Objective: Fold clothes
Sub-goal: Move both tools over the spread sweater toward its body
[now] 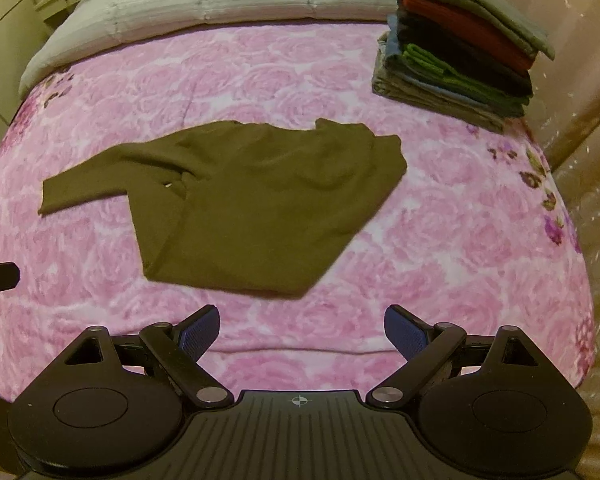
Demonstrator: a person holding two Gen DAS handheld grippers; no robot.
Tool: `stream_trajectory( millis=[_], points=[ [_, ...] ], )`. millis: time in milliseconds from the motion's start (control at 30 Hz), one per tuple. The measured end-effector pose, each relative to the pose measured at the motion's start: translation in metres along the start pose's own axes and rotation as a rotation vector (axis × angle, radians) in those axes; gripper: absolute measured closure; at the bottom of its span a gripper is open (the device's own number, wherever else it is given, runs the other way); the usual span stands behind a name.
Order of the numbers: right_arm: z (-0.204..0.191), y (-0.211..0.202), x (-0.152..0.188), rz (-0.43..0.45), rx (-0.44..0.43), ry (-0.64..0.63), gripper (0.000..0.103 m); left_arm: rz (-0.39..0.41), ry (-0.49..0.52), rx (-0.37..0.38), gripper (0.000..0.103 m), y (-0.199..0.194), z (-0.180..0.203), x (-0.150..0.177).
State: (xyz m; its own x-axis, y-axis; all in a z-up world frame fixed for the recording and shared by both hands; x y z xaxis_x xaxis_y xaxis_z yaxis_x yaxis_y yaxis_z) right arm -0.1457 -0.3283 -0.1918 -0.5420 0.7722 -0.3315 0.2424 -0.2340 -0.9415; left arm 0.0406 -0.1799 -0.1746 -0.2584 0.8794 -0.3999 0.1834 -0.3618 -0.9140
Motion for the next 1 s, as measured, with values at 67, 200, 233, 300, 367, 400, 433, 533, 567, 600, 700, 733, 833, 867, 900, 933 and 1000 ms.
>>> stream_trajectory(
  millis=[67, 200, 233, 300, 367, 400, 433, 533, 567, 600, 700, 733, 833, 867, 900, 933, 1000],
  points=[
    [-0.005, 0.005, 0.002, -0.011, 0.010, 0.024, 0.011, -0.001, 0.020, 0.013, 0.051, 0.005, -0.007, -0.002],
    [-0.014, 0.013, 0.005, -0.038, 0.026, 0.069, 0.011, -0.015, 0.048, 0.034, 0.051, 0.016, -0.021, -0.003],
    [-0.017, 0.015, 0.006, -0.043, 0.031, 0.076, 0.011, -0.020, 0.055, 0.038, 0.051, 0.019, -0.024, -0.003],
    [-0.021, 0.019, 0.007, -0.052, 0.041, 0.087, 0.011, -0.027, 0.066, 0.050, 0.051, 0.025, -0.030, -0.004],
    [-0.026, 0.022, 0.007, -0.059, 0.050, 0.096, 0.011, -0.035, 0.075, 0.061, 0.051, 0.030, -0.035, -0.003],
    [-0.028, 0.024, 0.006, -0.062, 0.054, 0.099, 0.011, -0.039, 0.077, 0.066, 0.051, 0.033, -0.037, -0.003],
    [-0.030, 0.025, 0.005, -0.065, 0.058, 0.100, 0.011, -0.043, 0.079, 0.071, 0.051, 0.035, -0.040, -0.004],
    [-0.036, 0.029, 0.002, -0.069, 0.066, 0.101, 0.011, -0.056, 0.085, 0.083, 0.051, 0.043, -0.047, -0.004],
    [-0.038, 0.030, 0.000, -0.070, 0.069, 0.101, 0.011, -0.059, 0.086, 0.085, 0.051, 0.046, -0.049, -0.005],
    [-0.039, 0.032, -0.001, -0.072, 0.072, 0.101, 0.011, -0.062, 0.087, 0.088, 0.051, 0.048, -0.052, -0.006],
    [-0.043, 0.038, -0.004, -0.077, 0.081, 0.104, 0.011, -0.069, 0.070, 0.095, 0.051, 0.062, -0.068, -0.007],
    [-0.044, 0.040, -0.005, -0.078, 0.084, 0.105, 0.011, -0.072, 0.065, 0.097, 0.051, 0.066, -0.073, -0.008],
    [-0.046, 0.050, -0.007, -0.089, 0.095, 0.111, 0.011, -0.078, 0.047, 0.104, 0.051, 0.080, -0.089, -0.010],
    [-0.047, 0.055, -0.007, -0.094, 0.102, 0.112, 0.011, -0.081, 0.042, 0.106, 0.051, 0.085, -0.095, -0.010],
    [-0.047, 0.061, -0.006, -0.100, 0.111, 0.114, 0.011, -0.083, 0.036, 0.108, 0.051, 0.089, -0.100, -0.011],
    [-0.048, 0.067, -0.005, -0.105, 0.119, 0.115, 0.011, -0.085, 0.030, 0.110, 0.051, 0.094, -0.105, -0.012],
    [-0.051, 0.080, -0.005, -0.107, 0.128, 0.112, 0.011, -0.090, 0.019, 0.115, 0.051, 0.103, -0.116, -0.013]
  ],
)
Point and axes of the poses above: each gripper's, at about its wrist camera, not at the fingertips, and y roughly the way its jaws point, z to its right, x to its underside, the point moved 7 cm from there along y, roughly the way its jaws point, and after that the axes turned 6 degrees about y, right-handed, at the moved point
